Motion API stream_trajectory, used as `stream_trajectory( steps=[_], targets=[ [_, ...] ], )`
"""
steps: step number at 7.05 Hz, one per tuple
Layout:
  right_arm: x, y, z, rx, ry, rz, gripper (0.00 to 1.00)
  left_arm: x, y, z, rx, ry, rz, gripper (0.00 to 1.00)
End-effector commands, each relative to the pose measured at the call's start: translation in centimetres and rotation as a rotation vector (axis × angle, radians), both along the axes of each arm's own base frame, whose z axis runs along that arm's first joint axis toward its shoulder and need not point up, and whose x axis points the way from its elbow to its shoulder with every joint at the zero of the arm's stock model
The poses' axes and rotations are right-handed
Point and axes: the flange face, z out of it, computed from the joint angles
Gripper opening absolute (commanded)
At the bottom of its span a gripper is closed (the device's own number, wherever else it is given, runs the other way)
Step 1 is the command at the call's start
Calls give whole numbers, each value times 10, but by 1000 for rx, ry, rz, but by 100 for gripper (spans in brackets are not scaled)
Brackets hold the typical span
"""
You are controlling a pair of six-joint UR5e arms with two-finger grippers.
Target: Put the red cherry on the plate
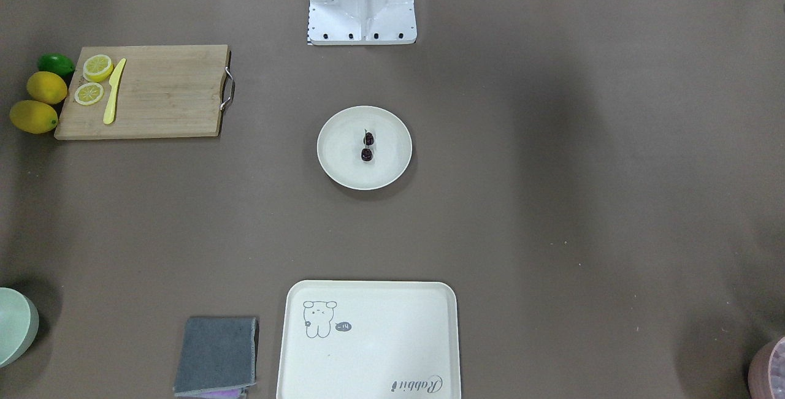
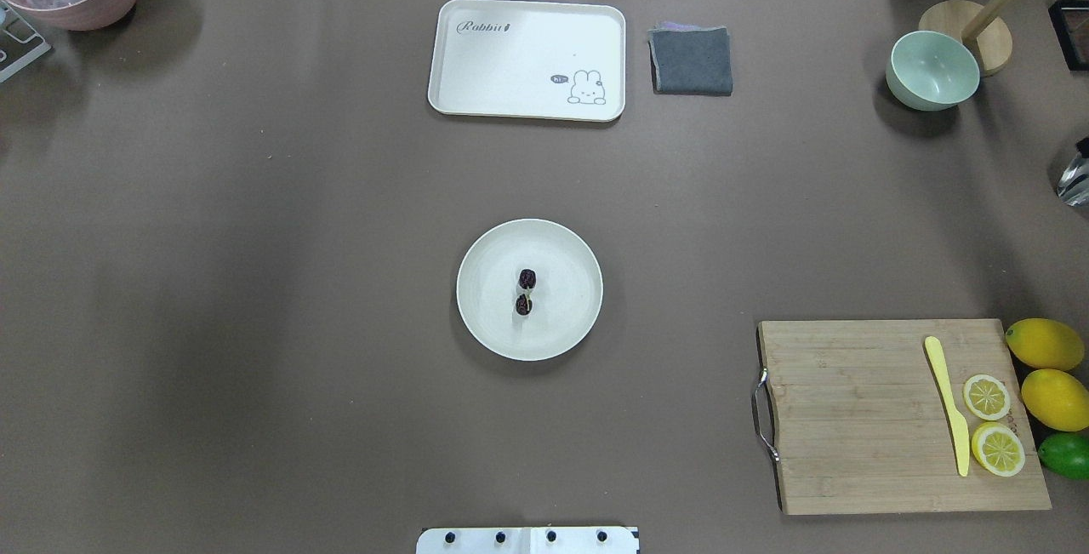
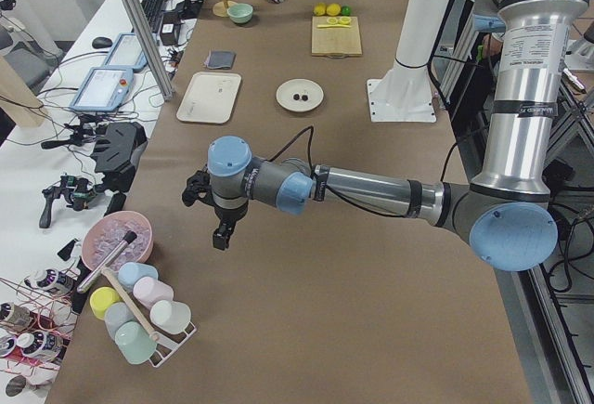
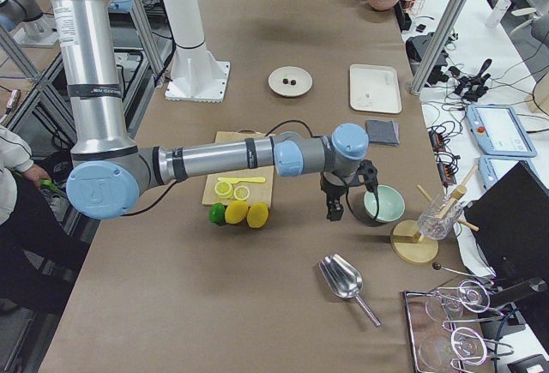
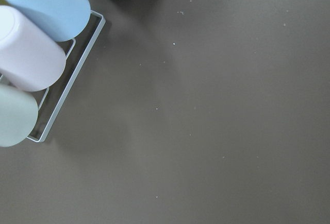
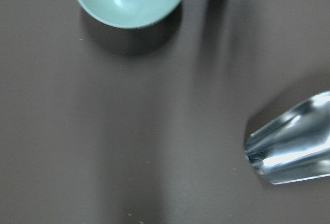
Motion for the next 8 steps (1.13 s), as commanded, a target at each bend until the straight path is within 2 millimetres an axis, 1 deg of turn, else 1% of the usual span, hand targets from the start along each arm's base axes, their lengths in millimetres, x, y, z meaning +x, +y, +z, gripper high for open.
stream_trajectory(
  steps=[1, 2, 3, 5, 8],
  targets=[
    [63, 31, 60, -53, 13, 61, 100, -4, 6, 10, -6, 5, -7, 98],
    [77, 39, 64, -64, 13, 90, 100, -4, 7, 10, -7, 7, -7, 98],
    [85, 44, 65, -75, 4, 108, 100, -5, 13, 16, -18, 7, -7, 98],
    [89, 49, 70, -81, 12, 116, 100, -5, 14, 16, -19, 7, -7, 98],
    [93, 52, 70, -82, 8, 125, 100, -8, 14, 16, -19, 2, -15, 98]
  ],
)
